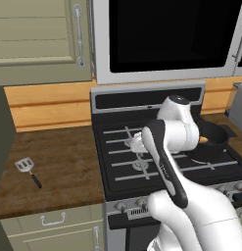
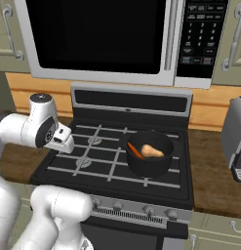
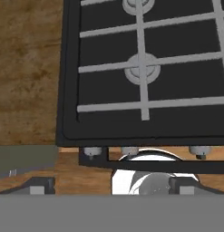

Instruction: Put the squash and carrot in the pot. Retrieve the spatula and lightly stir the vegetables in the pot.

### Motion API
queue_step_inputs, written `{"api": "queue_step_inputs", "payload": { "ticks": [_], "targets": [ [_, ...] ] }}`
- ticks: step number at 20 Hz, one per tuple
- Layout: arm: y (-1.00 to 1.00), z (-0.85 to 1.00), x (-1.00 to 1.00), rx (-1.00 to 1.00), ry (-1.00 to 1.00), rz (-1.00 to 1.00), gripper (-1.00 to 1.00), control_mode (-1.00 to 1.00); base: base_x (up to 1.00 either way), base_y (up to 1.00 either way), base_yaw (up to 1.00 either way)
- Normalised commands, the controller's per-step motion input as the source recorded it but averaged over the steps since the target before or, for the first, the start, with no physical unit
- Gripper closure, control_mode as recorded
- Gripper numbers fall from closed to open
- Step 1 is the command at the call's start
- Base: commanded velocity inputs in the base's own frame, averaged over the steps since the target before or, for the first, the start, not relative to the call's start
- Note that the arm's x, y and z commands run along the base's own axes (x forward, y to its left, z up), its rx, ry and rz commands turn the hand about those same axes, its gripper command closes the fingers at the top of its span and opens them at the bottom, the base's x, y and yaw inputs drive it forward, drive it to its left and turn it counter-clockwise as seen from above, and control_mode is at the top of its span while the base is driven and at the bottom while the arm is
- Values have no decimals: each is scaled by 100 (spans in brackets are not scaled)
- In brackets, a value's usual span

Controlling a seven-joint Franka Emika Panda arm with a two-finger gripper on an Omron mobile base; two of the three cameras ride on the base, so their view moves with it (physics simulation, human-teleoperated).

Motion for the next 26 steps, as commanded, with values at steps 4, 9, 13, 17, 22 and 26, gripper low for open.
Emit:
{"api": "queue_step_inputs", "payload": {
  "ticks": [4, 9, 13, 17, 22, 26],
  "targets": [
    [100, 0, 2, -6, 10, 39, -100, -100, 0, 0, 0],
    [100, 0, 6, -5, 9, 25, -100, -100, 0, 0, 0],
    [100, 0, 16, -5, 9, 20, -100, -100, 0, 0, 0],
    [100, -19, 3, 0, 6, 16, -100, -100, 0, 0, 0],
    [100, -39, 18, -3, 1, 3, -100, -100, 0, 0, 0],
    [88, -19, 36, -6, 0, -2, -100, -100, 0, 0, 0]
  ]
}}
